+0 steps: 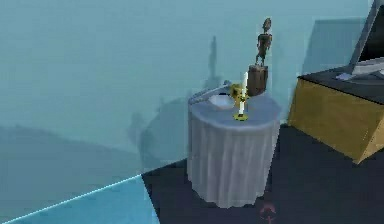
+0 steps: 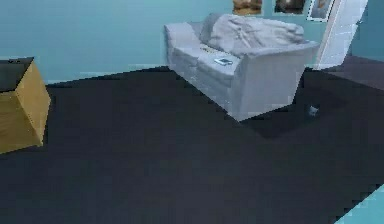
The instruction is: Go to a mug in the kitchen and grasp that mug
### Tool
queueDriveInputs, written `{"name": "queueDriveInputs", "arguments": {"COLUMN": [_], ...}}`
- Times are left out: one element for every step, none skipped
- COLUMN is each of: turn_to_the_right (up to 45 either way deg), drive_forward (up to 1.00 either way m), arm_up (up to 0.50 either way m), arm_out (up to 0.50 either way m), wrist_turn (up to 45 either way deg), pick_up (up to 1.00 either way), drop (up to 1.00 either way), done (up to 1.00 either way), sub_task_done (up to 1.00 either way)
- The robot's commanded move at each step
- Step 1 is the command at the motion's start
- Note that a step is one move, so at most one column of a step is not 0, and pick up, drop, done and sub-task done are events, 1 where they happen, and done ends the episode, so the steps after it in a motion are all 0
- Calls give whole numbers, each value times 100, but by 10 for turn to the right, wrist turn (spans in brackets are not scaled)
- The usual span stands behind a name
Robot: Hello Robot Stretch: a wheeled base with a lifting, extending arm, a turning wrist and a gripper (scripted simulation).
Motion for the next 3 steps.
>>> {"name": "queueDriveInputs", "arguments": {"turn_to_the_right": [-450, -450, -450], "drive_forward": [0, 0, 0], "arm_up": [0, 0, 0], "arm_out": [0, 0, 0], "wrist_turn": [0, 0, 0], "pick_up": [0, 0, 0], "drop": [0, 0, 0], "done": [0, 0, 0], "sub_task_done": [0, 0, 0]}}
